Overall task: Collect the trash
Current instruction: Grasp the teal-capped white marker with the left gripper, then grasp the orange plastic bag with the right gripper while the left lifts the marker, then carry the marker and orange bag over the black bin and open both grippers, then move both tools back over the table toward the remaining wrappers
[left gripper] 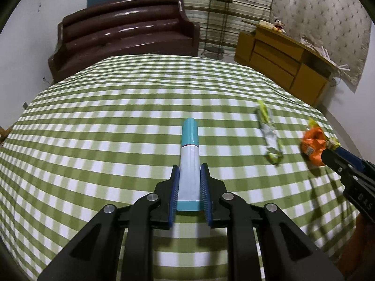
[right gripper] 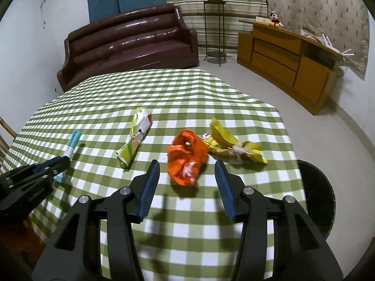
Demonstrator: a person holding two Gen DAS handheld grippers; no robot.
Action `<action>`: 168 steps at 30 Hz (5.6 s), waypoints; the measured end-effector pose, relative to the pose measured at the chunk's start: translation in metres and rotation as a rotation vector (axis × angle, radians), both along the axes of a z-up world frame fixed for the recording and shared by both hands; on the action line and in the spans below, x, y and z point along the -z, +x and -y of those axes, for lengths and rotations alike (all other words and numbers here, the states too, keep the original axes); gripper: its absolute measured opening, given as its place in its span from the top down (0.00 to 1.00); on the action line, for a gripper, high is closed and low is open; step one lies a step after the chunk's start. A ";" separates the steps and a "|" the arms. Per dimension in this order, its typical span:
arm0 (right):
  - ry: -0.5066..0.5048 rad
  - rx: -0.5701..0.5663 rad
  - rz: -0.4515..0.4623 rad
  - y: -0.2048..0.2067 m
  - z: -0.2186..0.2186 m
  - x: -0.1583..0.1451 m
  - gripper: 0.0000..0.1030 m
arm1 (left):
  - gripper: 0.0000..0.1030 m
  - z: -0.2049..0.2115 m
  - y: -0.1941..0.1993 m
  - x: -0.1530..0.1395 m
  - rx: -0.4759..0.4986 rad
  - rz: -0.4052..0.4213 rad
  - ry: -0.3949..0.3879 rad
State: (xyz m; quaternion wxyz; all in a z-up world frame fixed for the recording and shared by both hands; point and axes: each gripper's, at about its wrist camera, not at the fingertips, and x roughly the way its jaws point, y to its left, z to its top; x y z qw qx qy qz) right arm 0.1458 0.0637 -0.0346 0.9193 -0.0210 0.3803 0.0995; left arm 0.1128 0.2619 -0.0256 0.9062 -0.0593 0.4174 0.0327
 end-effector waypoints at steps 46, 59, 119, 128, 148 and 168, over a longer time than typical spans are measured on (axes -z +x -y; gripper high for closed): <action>-0.056 0.015 0.029 -0.040 -0.006 -0.004 0.66 | 0.81 -0.008 -0.030 -0.009 -0.002 0.041 0.004; -0.048 0.050 0.067 -0.067 0.019 -0.018 0.66 | 0.81 0.021 -0.046 -0.023 0.038 0.077 -0.010; 0.004 0.386 0.089 -0.081 0.239 -0.002 0.66 | 0.81 0.303 -0.010 -0.018 0.465 0.115 0.028; 0.017 0.398 0.064 -0.069 0.246 0.009 0.65 | 0.81 0.315 0.002 -0.009 0.467 0.096 0.044; 0.051 0.424 0.044 -0.056 0.258 0.020 0.65 | 0.66 0.325 0.016 -0.003 0.454 0.059 0.047; 0.048 0.431 0.043 -0.058 0.263 0.017 0.64 | 0.63 0.325 0.016 -0.006 0.446 0.063 0.037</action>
